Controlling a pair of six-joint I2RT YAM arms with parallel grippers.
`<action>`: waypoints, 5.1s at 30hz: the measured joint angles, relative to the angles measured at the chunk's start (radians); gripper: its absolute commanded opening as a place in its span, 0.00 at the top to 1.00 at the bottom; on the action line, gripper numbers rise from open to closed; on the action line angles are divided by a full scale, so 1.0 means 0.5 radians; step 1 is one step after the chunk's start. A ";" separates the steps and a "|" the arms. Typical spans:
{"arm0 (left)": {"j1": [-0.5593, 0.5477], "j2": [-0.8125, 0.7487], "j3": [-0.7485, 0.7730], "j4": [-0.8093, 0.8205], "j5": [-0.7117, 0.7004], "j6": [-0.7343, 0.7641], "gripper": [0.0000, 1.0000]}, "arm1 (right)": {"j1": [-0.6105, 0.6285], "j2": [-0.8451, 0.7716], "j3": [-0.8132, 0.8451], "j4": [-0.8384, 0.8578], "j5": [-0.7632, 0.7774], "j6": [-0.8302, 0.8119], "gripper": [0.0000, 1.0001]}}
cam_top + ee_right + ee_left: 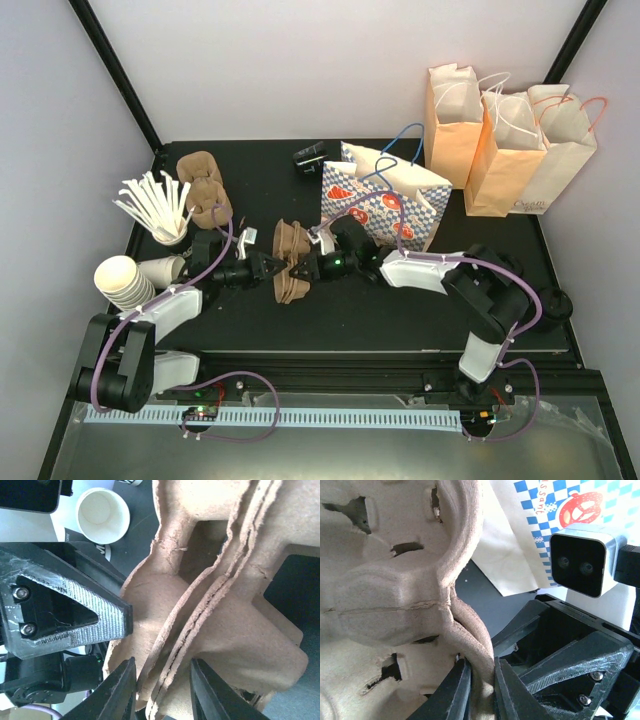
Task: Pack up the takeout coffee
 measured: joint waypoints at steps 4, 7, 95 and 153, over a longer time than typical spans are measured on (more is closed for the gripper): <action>0.000 -0.021 0.025 -0.124 -0.036 0.071 0.87 | 0.005 -0.001 0.009 -0.090 0.063 -0.035 0.69; 0.000 -0.108 0.095 -0.338 -0.115 0.186 0.86 | 0.007 -0.005 0.009 -0.153 0.130 -0.047 0.69; -0.021 -0.883 0.829 -1.579 -0.902 0.958 0.83 | 0.184 0.257 0.740 -0.694 0.748 -0.566 0.22; -0.297 -0.930 0.639 -1.527 -1.456 0.730 0.11 | 0.572 0.181 0.535 -1.424 1.236 -1.546 0.41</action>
